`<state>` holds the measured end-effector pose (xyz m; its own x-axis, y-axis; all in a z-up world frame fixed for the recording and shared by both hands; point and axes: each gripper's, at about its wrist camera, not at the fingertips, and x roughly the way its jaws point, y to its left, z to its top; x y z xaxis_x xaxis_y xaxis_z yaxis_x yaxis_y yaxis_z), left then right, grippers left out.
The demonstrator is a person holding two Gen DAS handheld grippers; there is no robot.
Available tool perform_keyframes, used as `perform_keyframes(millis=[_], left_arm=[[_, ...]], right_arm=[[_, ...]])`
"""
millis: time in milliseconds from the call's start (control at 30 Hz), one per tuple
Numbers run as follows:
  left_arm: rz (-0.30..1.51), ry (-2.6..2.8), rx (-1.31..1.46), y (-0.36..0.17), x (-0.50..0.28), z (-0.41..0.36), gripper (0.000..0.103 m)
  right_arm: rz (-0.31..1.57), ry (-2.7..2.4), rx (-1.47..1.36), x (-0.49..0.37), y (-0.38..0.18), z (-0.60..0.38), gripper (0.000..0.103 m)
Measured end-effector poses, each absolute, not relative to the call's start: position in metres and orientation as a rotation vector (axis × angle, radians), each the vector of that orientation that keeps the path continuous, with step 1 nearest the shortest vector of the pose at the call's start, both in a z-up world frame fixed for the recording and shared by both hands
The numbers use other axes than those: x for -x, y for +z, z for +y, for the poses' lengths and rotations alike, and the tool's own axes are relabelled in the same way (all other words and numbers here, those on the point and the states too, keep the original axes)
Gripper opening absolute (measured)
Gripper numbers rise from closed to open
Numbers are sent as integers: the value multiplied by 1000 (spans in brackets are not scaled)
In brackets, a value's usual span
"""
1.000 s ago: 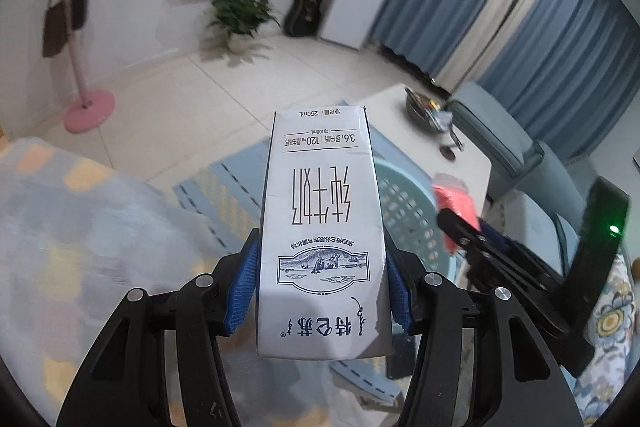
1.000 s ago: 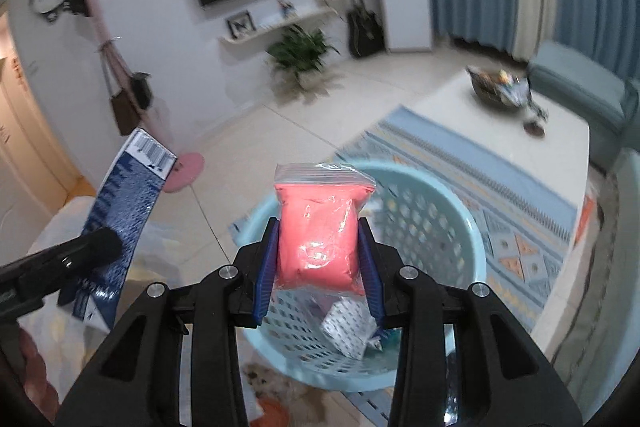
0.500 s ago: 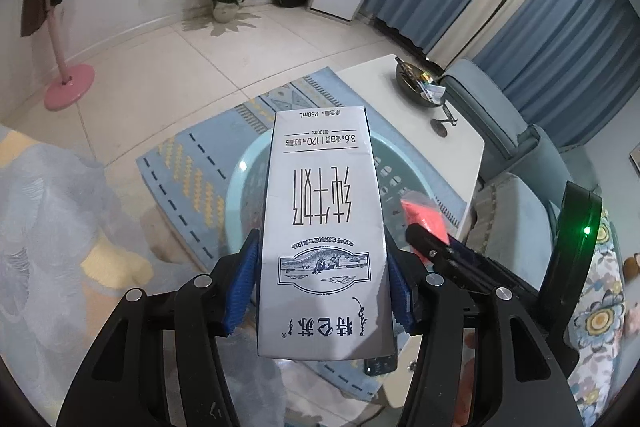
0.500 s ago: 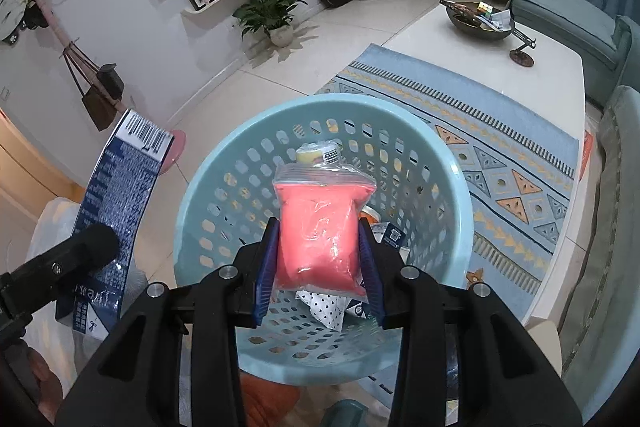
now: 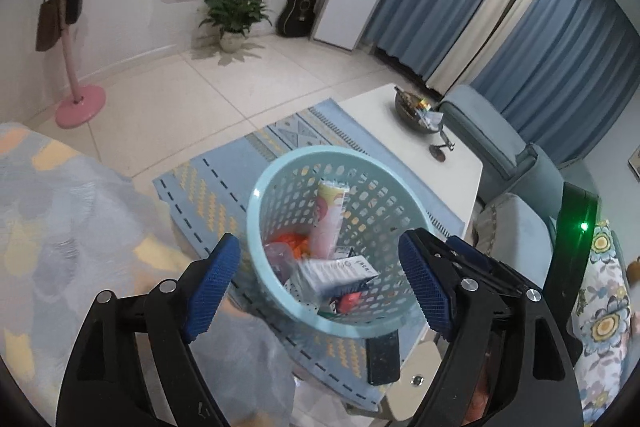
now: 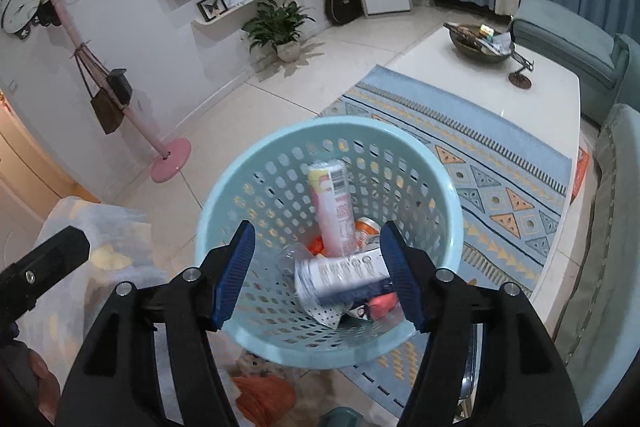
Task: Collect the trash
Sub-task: 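Carry the carton and pink packet over the basket and open both tools, then move both tools back over the table toward the orange bag and tiger box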
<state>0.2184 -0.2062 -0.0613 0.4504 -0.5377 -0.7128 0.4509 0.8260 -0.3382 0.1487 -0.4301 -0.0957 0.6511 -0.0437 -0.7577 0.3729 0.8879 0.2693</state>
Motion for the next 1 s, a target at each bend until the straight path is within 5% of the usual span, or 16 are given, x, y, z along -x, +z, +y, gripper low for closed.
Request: perform_keyframes(millis=[467, 1000], left_arm=[[766, -438, 220, -26, -137, -76, 80], [727, 45, 285, -21, -21, 134, 85]], right_arm=[[693, 38, -272, -121, -31, -307, 61], [720, 618, 65, -34, -32, -90, 78]])
